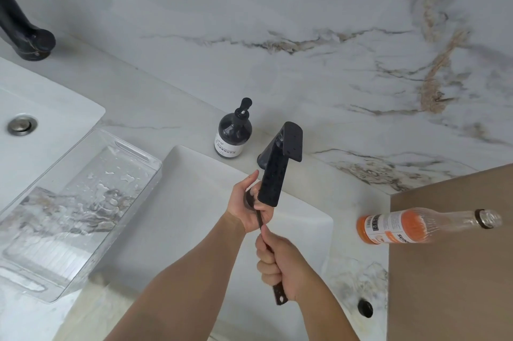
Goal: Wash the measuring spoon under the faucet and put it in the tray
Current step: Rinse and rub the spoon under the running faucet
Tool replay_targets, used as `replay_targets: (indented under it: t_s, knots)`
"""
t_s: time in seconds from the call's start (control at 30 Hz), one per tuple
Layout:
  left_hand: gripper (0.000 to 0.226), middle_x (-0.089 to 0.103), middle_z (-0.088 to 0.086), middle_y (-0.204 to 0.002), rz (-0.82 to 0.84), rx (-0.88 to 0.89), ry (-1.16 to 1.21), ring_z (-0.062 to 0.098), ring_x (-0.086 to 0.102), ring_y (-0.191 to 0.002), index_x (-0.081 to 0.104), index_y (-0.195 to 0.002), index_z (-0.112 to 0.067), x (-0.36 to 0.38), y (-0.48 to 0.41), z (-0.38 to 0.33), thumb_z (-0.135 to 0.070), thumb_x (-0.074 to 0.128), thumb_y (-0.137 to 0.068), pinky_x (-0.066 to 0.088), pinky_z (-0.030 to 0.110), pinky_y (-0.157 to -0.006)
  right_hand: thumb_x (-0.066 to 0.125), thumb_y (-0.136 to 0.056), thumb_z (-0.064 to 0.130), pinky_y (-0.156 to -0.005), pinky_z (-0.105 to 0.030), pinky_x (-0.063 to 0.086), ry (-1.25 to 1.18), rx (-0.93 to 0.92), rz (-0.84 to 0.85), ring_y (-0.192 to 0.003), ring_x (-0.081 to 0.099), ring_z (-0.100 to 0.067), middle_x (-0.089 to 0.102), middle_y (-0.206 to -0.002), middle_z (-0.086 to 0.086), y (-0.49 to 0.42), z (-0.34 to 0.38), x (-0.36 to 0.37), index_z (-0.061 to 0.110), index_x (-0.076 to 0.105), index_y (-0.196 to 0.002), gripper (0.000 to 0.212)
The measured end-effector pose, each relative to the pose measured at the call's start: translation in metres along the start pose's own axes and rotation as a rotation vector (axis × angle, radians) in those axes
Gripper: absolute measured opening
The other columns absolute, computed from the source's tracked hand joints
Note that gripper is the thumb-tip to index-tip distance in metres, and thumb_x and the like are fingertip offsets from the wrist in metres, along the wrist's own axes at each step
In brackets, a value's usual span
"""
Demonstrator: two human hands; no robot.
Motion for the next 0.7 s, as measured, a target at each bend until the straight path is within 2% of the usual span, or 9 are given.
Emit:
replay_targets:
  t_s: [0.1, 0.17, 0.2, 0.23, 0.33, 0.4, 0.47, 0.57, 0.7]
  knots:
    - [0.048, 0.041, -0.003, -0.052, -0.104, 0.028, -0.002, 0.012, 0.037, -0.046, 0.03, -0.067, -0.026, -0.006, -0.003, -0.002, -0.031, 0.077, -0.079, 0.023, 0.018, -0.047, 0.032, -0.101, 0.047, -0.047, -0.026, 0.03, 0.772, -0.235, -0.398, -0.045, 0.037, -0.011, 0.042, -0.053, 0.007, -0.002, 0.012, -0.007, 0.019, 0.039, -0.062, 0.048]
    - [0.037, 0.049, -0.003, -0.065, -0.154, 0.053, -0.059, 0.013, 0.045, -0.055, 0.044, -0.069, -0.023, -0.008, -0.005, -0.002, -0.031, 0.078, -0.078, 0.029, 0.017, -0.052, 0.025, -0.102, 0.047, -0.052, -0.031, 0.037, 1.033, -0.278, -0.525, -0.057, 0.05, -0.016, 0.052, -0.062, 0.004, -0.003, 0.013, -0.004, 0.019, 0.043, -0.066, 0.049]
    - [0.034, 0.048, -0.004, -0.07, -0.164, 0.062, -0.088, 0.012, 0.044, -0.059, 0.047, -0.072, -0.022, -0.007, -0.004, -0.004, -0.031, 0.079, -0.077, 0.034, 0.017, -0.055, 0.026, -0.102, 0.047, -0.051, -0.031, 0.038, 0.996, -0.263, -0.507, -0.056, 0.051, -0.019, 0.051, -0.06, 0.004, -0.003, 0.012, -0.003, 0.018, 0.044, -0.067, 0.049]
    - [0.034, 0.044, -0.005, -0.071, -0.159, 0.062, -0.102, 0.011, 0.041, -0.059, 0.047, -0.072, -0.021, -0.005, -0.003, -0.005, -0.031, 0.079, -0.077, 0.035, 0.016, -0.057, 0.03, -0.101, 0.047, -0.047, -0.029, 0.037, 0.779, -0.206, -0.412, -0.05, 0.047, -0.018, 0.046, -0.054, 0.006, -0.005, 0.009, -0.002, 0.017, 0.044, -0.066, 0.048]
    - [0.05, 0.034, -0.006, -0.05, -0.075, 0.052, -0.069, 0.012, 0.033, -0.038, 0.035, -0.059, -0.02, 0.0, 0.004, -0.006, -0.028, 0.082, -0.074, 0.031, 0.017, -0.038, 0.051, -0.096, 0.05, -0.033, -0.021, 0.019, -0.12, 0.074, 0.069, -0.037, 0.021, -0.008, 0.026, -0.05, 0.009, -0.003, 0.004, 0.001, 0.021, 0.046, -0.061, 0.046]
    - [0.056, 0.03, -0.006, -0.04, -0.01, 0.037, -0.055, 0.013, 0.032, -0.031, 0.032, -0.051, -0.019, 0.004, 0.008, -0.003, -0.027, 0.083, -0.073, 0.031, 0.022, -0.03, 0.061, -0.091, 0.048, -0.031, -0.018, 0.015, -0.371, 0.116, 0.288, -0.033, 0.02, -0.005, 0.023, -0.05, 0.009, 0.005, 0.001, 0.002, 0.02, 0.048, -0.062, 0.042]
    - [0.054, 0.027, -0.007, -0.038, 0.027, -0.022, -0.05, 0.014, 0.03, -0.029, 0.036, -0.05, -0.019, 0.008, 0.008, 0.002, -0.029, 0.083, -0.074, 0.031, 0.02, -0.03, 0.064, -0.089, 0.046, -0.03, -0.017, 0.015, -0.429, 0.124, 0.37, -0.03, 0.024, -0.003, 0.024, -0.047, 0.009, 0.01, -0.005, 0.002, 0.019, 0.047, -0.063, 0.041]
    - [0.045, 0.018, -0.012, -0.057, -0.04, -0.073, -0.109, 0.011, 0.02, -0.038, 0.034, -0.065, -0.026, 0.008, 0.008, 0.004, -0.029, 0.077, -0.078, 0.027, 0.019, -0.034, 0.055, -0.095, 0.05, -0.033, -0.02, 0.016, -0.174, 0.088, 0.155, -0.036, 0.02, -0.007, 0.026, -0.05, 0.008, 0.009, -0.007, -0.007, 0.021, 0.046, -0.061, 0.045]
    - [0.025, 0.032, -0.008, -0.057, -0.135, -0.031, -0.096, 0.012, 0.033, -0.044, 0.05, -0.065, -0.012, 0.005, 0.011, 0.008, -0.015, 0.067, -0.083, 0.039, 0.025, -0.038, 0.033, -0.1, 0.046, -0.046, -0.027, 0.028, 0.746, -0.251, -0.456, -0.046, 0.037, -0.014, 0.04, -0.051, 0.009, 0.008, 0.004, -0.013, 0.021, 0.037, -0.061, 0.047]
Point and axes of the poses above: each hand's wrist, its own y-axis away from the middle knuckle, its own x-axis out of the palm, z = x × y, the point moved 3 cm from there along -y, towards the middle knuckle
